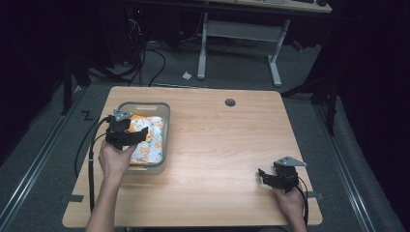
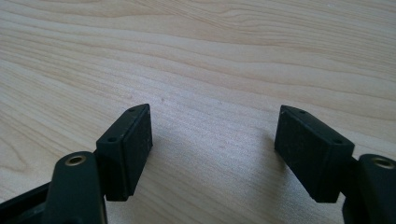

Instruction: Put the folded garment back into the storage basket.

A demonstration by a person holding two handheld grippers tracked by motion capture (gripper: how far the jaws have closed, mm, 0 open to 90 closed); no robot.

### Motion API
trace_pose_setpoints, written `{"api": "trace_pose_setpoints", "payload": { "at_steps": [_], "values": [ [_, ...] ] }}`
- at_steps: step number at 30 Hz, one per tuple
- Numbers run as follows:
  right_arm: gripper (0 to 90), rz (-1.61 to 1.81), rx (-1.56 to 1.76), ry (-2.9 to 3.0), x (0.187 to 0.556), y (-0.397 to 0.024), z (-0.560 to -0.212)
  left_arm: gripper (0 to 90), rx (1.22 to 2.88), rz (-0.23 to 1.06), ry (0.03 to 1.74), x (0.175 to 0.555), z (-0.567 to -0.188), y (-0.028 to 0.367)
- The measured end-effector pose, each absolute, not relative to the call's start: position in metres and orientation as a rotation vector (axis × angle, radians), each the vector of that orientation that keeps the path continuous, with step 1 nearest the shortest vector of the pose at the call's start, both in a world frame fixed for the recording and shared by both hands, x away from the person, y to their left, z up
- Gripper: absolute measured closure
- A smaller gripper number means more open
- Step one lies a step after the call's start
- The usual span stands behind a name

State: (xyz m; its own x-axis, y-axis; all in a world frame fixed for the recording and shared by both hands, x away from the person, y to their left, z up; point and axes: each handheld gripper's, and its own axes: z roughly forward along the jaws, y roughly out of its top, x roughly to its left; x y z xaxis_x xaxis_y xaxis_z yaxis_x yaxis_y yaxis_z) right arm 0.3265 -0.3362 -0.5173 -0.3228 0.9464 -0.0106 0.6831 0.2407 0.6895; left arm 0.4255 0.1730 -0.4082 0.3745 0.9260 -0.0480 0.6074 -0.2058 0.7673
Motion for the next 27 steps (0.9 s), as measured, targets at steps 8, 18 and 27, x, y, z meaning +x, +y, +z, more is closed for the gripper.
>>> {"api": "trace_pose_setpoints", "payload": {
  "at_steps": [8,18,27],
  "values": [
    [27.8,0.827,1.490,2.091,0.327,-0.336,-0.517,30.9,1.909,0.549,1.268,0.415,-0.401,0.158],
    [27.8,0.827,1.489,2.091,0.327,-0.336,-0.517,31.5,1.906,0.516,1.234,0.408,-0.399,0.148],
    [27.8,0.827,1.489,2.091,0.327,-0.336,-0.517,31.7,1.912,0.507,1.191,0.400,-0.395,0.138]
  ]
}}
